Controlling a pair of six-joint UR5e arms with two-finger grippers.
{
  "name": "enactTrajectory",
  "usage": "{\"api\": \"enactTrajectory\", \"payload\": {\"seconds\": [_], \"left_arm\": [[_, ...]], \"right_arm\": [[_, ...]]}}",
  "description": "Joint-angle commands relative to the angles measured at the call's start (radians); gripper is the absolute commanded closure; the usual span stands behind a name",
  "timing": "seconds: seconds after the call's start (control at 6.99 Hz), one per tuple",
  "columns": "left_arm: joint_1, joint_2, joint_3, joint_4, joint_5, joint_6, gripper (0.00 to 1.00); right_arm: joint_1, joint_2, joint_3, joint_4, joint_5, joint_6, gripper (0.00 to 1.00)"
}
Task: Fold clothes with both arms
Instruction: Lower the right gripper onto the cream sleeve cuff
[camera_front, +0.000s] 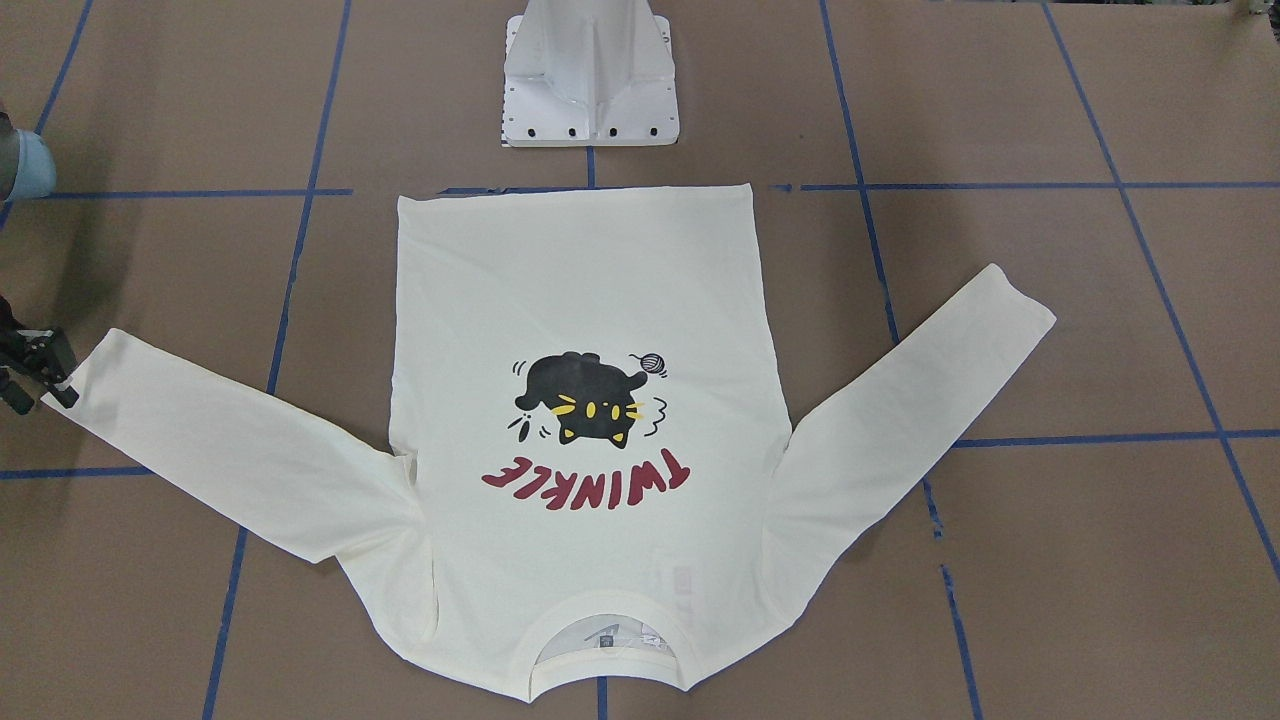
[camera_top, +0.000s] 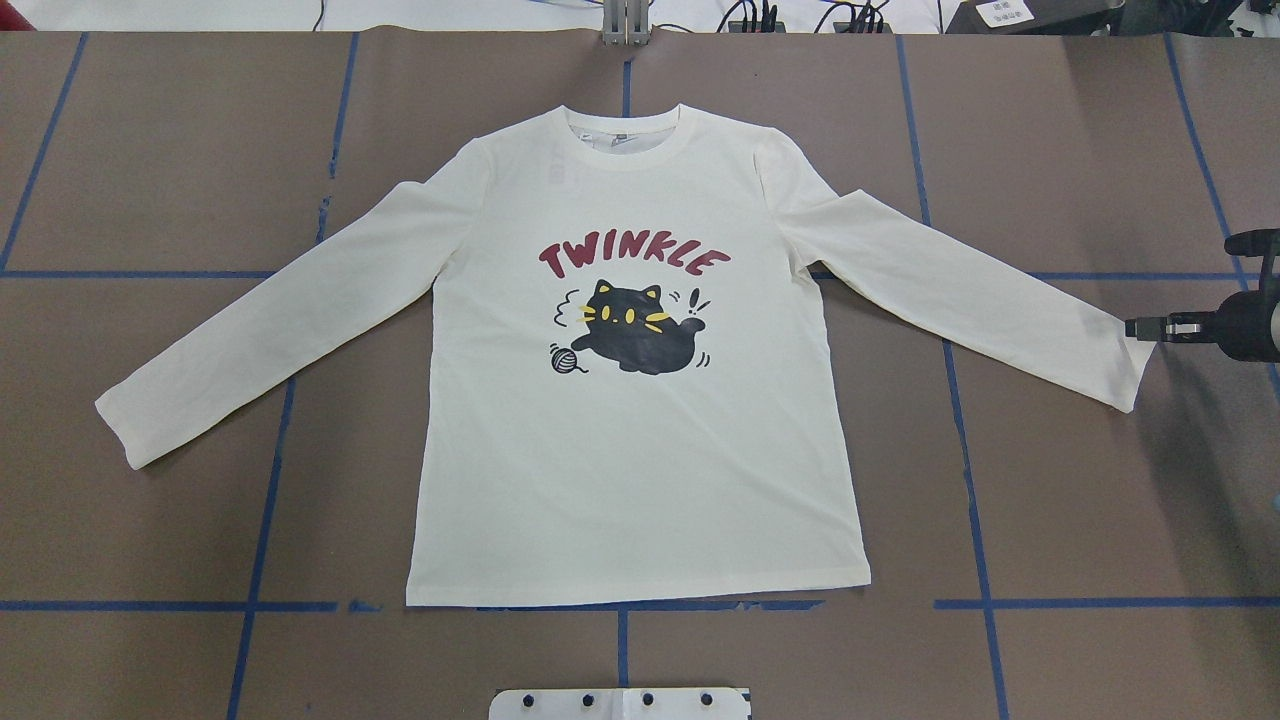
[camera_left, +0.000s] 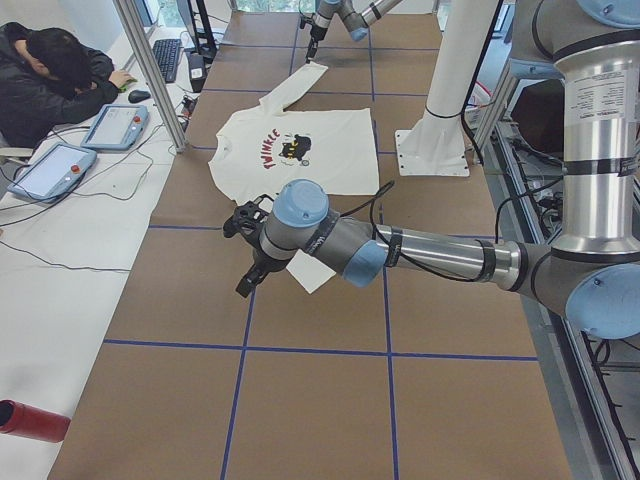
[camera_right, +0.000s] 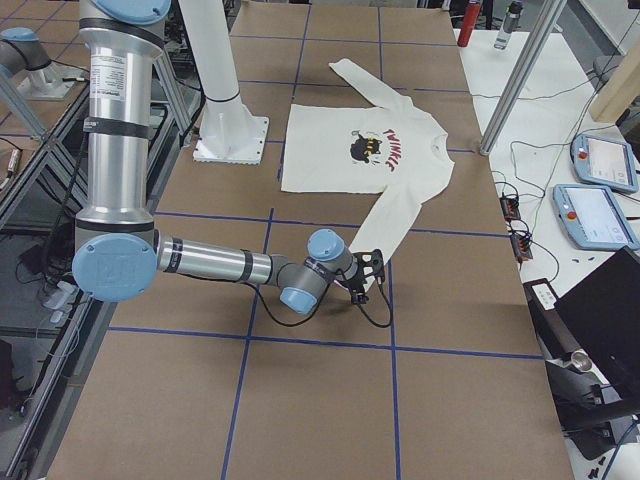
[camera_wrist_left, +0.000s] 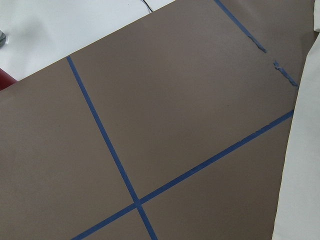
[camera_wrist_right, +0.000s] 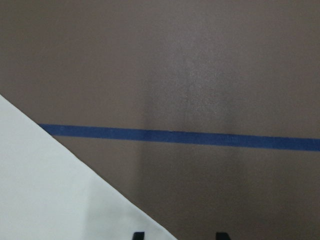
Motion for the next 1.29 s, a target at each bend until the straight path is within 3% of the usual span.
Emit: {"api": "enactTrajectory", "payload": {"seconds": [0.0, 0.29, 0.57, 0.72, 0.86, 1.14], "left_arm": [[0.0, 0.0, 0.0, 0.0, 0.0, 0.0, 0.0], [0.0, 0.0, 0.0, 0.0, 0.0, 0.001, 0.0], [0.0, 0.0, 0.0, 0.0, 0.0, 0.001, 0.0], [0.0, 0.0, 0.0, 0.0, -0.001, 0.001, 0.0], [0.0, 0.003, 0.0, 0.0, -0.001, 0.001, 0.0], [-0.002, 0.005, -0.001, 0.0, -0.001, 0.001, 0.0]], "right_arm": [[-0.002, -0.003, 0.0, -0.001, 0.0, 0.0, 0.46], [-0.005, -0.007, 0.0, -0.001, 0.0, 0.0, 0.46], [-0.009, -0.009, 0.0, -0.002, 0.001, 0.0, 0.55], [-0.011, -0.007, 0.0, -0.002, 0.004, 0.001, 0.68], [-0.011, -0.007, 0.008, -0.002, 0.009, 0.0, 1.0], [-0.006, -0.007, 0.046, -0.015, 0.015, 0.0, 1.0]]}}
